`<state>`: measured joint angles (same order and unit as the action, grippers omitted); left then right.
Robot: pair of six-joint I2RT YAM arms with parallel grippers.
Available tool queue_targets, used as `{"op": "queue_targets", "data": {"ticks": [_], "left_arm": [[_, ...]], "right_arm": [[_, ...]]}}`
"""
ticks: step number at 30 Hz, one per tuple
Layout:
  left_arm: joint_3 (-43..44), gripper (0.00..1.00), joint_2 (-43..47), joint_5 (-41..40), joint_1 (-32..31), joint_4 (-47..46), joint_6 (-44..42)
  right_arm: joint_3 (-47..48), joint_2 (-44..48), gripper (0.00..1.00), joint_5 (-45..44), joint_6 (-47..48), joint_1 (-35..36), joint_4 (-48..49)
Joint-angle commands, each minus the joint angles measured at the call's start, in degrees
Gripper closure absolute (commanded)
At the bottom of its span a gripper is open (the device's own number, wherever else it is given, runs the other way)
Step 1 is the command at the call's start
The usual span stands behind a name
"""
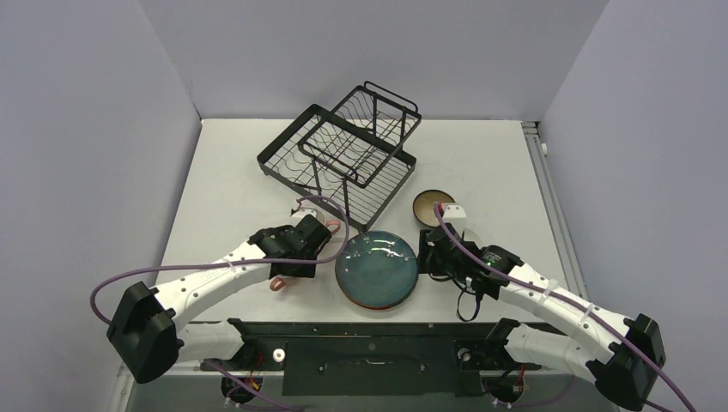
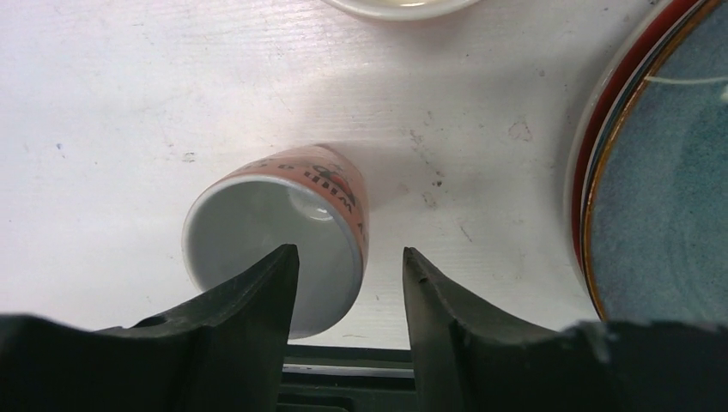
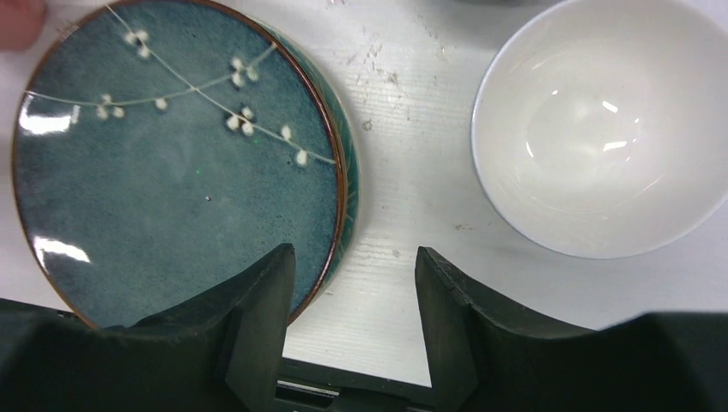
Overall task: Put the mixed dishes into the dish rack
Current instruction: Move the cup to the center of the board.
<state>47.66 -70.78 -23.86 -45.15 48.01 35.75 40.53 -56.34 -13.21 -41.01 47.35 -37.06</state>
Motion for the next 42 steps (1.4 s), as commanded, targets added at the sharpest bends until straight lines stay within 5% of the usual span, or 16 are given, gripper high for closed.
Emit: {"op": "queue_targets", "data": {"ticks": [1, 15, 26, 42], "left_arm": [[3.55, 0.54, 3.13, -1.9, 0.18, 2.33, 0.02], [9.18, 0.38, 9.8, 3.76, -0.31, 1.74, -3.54], [7.11, 0.35, 13.12, 10.07, 0.12, -3.54, -7.51], [0.27, 0.34, 20.48, 23.78, 0.15, -12.33, -13.46]], "right_arm": [[5.42, 0.76, 0.5, -3.62, 1.81, 0.33, -1.86], [23.86, -5.48, 0.49, -7.27, 8.94, 0.0, -7.62], [41.37, -13.25, 0.47, -4.22, 25.58, -0.3, -5.64], [61.21, -30.45, 0.49, 14.57, 41.97, -5.77, -3.35]]}}
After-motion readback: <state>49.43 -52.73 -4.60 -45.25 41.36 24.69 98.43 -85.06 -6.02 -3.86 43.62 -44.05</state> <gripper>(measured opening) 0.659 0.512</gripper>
